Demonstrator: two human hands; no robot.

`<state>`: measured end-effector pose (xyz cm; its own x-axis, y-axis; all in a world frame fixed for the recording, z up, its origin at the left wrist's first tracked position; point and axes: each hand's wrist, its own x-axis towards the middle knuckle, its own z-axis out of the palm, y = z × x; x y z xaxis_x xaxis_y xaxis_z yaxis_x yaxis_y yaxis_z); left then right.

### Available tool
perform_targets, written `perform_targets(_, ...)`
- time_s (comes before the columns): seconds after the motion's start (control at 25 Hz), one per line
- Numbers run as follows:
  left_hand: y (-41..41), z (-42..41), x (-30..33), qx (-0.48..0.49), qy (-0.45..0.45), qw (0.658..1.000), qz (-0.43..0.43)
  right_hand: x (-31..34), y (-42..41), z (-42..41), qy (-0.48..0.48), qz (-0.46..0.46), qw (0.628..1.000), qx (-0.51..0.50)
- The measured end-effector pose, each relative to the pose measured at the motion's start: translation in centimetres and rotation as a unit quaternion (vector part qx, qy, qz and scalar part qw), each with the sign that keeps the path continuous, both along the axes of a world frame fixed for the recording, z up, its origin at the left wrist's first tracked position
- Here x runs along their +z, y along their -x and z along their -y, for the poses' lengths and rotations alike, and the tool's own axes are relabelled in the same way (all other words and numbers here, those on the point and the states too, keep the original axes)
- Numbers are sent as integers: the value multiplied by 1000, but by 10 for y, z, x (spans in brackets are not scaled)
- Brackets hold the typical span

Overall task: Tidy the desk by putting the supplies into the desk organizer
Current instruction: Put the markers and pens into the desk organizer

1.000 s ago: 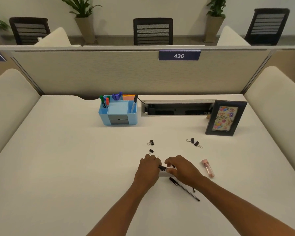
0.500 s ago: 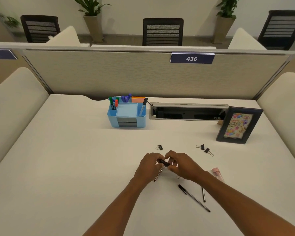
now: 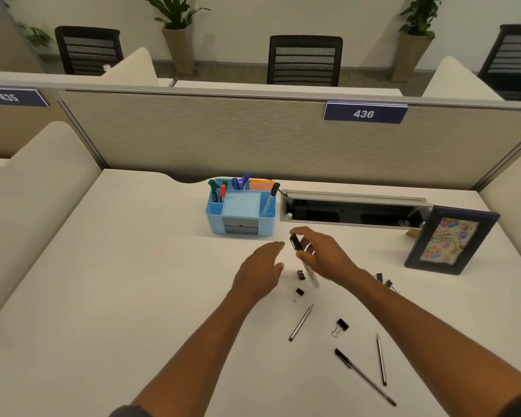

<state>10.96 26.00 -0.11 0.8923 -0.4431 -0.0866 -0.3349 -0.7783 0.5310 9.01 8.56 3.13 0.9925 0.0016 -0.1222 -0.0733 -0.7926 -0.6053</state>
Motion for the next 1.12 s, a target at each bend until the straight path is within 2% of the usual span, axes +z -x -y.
perform_targets(0.12, -30, -9, 4, -8, -87, 994, 58, 14, -30, -1, -13, 45, 999, -25)
perform_targets(0.2, -50, -15, 5, 1, -116, 992, 56, 21, -48, -1, -32, 81, 996, -38)
perform_targets(0.52, -85, -31, -9, 19, -141, 990, 21, 37, -108, -2, -90, 199, 969, -117)
perform_targets(0.8, -86, -27, -14, 22, -151, 988, 21, 15, -143, -17, -55, 159, 973, -160)
perform_targets(0.96, -89, -29, -14, 19, -145, 989, 15, -10, -153, -27, -67, 112, 972, -195)
perform_targets(1.12, -92, -31, -13, 14, -146, 989, 14, -26, -158, -31, -111, 107, 962, -227)
